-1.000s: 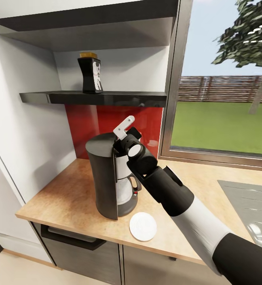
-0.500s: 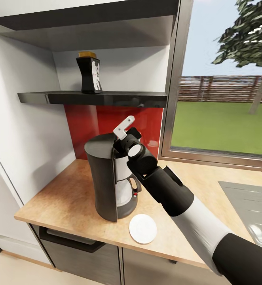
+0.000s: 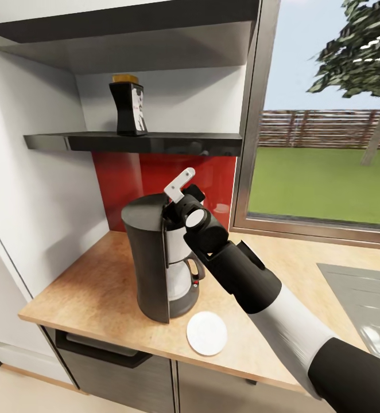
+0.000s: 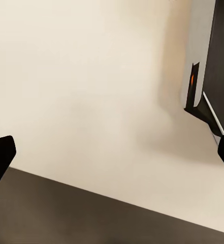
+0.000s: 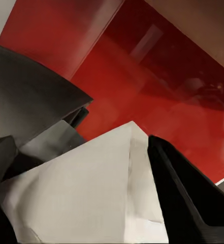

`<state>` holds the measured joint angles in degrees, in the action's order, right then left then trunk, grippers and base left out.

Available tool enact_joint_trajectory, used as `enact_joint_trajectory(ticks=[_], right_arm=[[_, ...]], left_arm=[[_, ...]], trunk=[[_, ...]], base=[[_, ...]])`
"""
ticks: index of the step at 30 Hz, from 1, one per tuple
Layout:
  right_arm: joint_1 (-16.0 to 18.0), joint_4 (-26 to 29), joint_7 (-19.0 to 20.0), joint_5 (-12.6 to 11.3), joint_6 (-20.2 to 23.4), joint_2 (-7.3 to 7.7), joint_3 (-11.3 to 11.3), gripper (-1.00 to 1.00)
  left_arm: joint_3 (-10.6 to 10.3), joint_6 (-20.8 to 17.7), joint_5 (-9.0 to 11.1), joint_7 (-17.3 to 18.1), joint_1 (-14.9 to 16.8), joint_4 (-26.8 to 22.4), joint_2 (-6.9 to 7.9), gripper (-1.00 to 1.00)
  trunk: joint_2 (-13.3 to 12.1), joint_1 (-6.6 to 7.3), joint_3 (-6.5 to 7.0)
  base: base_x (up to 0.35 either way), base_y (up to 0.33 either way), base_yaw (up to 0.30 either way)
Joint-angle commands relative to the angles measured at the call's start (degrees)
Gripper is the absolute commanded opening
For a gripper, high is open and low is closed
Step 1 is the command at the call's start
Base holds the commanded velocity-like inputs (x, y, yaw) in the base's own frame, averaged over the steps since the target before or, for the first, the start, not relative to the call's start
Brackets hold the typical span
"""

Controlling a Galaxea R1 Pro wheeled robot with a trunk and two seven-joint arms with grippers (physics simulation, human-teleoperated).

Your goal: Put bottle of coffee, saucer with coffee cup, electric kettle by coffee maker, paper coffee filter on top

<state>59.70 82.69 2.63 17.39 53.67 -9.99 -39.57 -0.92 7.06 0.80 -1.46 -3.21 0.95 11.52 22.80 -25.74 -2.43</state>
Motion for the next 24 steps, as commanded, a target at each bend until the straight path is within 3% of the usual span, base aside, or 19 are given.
enact_joint_trajectory(ticks=[1, 24], right_arm=[[0.07, 0.06, 0.28, 0.45, 0.29, 0.00, -0.06, 1.00], [0.07, 0.22, 0.28, 0.45, 0.29, 0.00, -0.07, 1.00]], left_arm=[[-0.12, 0.32, 0.07, -0.13, 0.04, 0.10, 0.00, 1.00], [-0.11, 0.32, 0.07, -0.13, 0.04, 0.10, 0.00, 1.00]], trunk=[[0.12, -0.04, -0.11], [0.12, -0.04, -0.11]], base=[[0.044, -0.005, 0.000], [0.003, 0.000, 0.000]])
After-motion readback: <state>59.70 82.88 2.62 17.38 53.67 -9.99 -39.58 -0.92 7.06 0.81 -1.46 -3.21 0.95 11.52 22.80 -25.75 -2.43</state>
